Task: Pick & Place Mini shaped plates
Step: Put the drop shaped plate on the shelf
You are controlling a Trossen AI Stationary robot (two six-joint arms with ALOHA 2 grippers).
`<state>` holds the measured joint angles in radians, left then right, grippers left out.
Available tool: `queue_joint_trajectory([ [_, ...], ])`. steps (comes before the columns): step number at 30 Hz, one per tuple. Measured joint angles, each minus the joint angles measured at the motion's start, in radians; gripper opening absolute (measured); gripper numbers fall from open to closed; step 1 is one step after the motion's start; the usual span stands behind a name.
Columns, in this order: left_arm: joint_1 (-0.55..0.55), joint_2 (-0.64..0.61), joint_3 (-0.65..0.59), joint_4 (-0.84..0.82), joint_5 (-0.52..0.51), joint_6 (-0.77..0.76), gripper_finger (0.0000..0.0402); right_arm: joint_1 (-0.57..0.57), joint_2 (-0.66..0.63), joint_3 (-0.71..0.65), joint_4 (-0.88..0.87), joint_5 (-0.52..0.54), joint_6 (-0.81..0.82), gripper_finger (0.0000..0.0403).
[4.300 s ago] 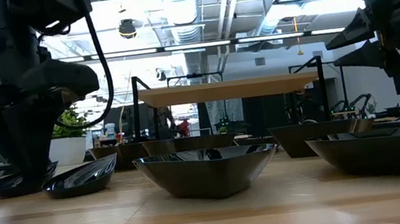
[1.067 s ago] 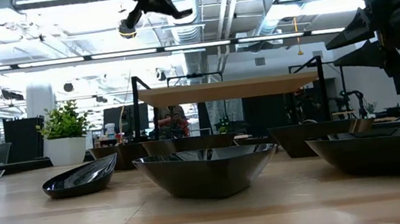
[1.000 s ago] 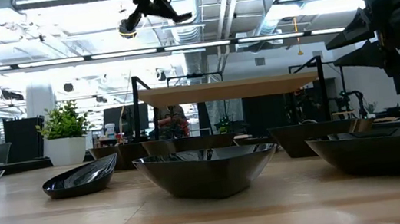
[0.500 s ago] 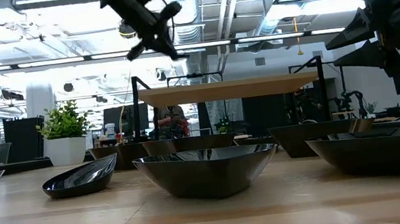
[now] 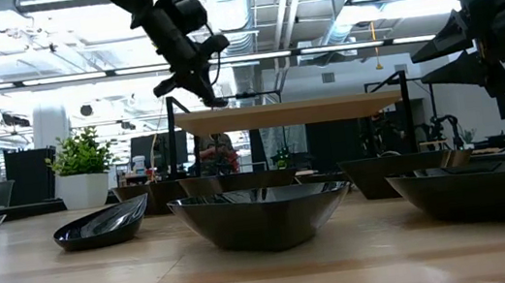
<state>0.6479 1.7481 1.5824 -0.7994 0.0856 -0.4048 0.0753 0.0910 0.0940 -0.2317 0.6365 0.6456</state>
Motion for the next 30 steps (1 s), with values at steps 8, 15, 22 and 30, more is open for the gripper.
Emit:
queue_joint_trajectory([
  [8, 0.006, 0.0, -0.027, 0.012, 0.021, -0.002, 0.0003, 0.0, 0.0, 0.0, 0.0, 0.0, 0.0, 0.0221],
  [15, 0.011, 0.0, -0.08, 0.07, 0.021, -0.018, 0.0003, 0.0, 0.0, 0.0, 0.0, 0.0, 0.0, 0.0221],
  [22, 0.013, 0.0, -0.08, 0.082, 0.043, -0.018, 0.0003, 0.0, 0.0, 0.0, 0.0, 0.0, 0.0, 0.0221],
  [30, 0.018, 0.0, -0.08, 0.089, 0.042, -0.005, 0.0004, 0.0, 0.0, 0.0, 0.0, 0.0, 0.0, 0.0221],
])
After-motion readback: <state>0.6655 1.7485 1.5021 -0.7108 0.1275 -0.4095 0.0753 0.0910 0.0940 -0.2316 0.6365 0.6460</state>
